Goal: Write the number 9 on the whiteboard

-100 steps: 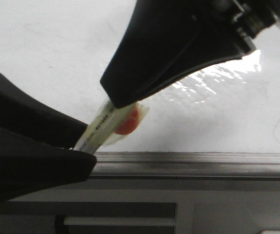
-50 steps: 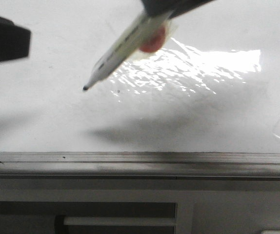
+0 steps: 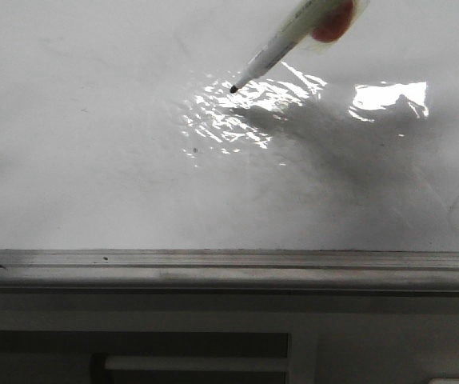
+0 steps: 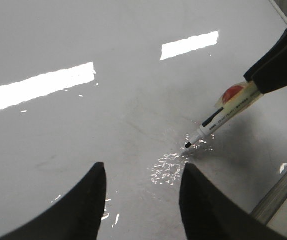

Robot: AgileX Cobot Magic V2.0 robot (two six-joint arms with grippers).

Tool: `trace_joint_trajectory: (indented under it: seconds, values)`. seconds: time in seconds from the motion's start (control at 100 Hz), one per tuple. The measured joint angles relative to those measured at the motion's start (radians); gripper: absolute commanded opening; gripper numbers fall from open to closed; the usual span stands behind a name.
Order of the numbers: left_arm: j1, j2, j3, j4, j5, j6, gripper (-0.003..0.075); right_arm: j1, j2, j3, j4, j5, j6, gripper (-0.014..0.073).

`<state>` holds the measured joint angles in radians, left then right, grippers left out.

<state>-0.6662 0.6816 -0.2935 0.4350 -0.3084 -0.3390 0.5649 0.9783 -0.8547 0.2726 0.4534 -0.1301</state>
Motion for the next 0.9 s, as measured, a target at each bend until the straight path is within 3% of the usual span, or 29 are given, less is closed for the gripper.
trace_joint_trajectory:
  seconds: [0.25,0.45,0.58,0.9]
  values:
    - [0.0,0.0,0.0,0.0,0.0,0.0,0.0312,-0.012,0.128,-0.099,0.01,0.024,0.008,-0.0061]
    - [0.0,0.0,0.0,0.0,0.002,0.0,0.0312,0.042,0.22,-0.146,0.039,0.104,0.015,-0.0061]
    - [0.0,0.0,0.0,0.0,0.004,0.0,0.0312,0.041,0.209,-0.146,0.025,0.186,0.021,-0.0061]
    - [0.0,0.0,0.0,0.0,0.011,0.0,0.0312,-0.033,0.156,-0.201,-0.037,0.2,0.023,-0.0061]
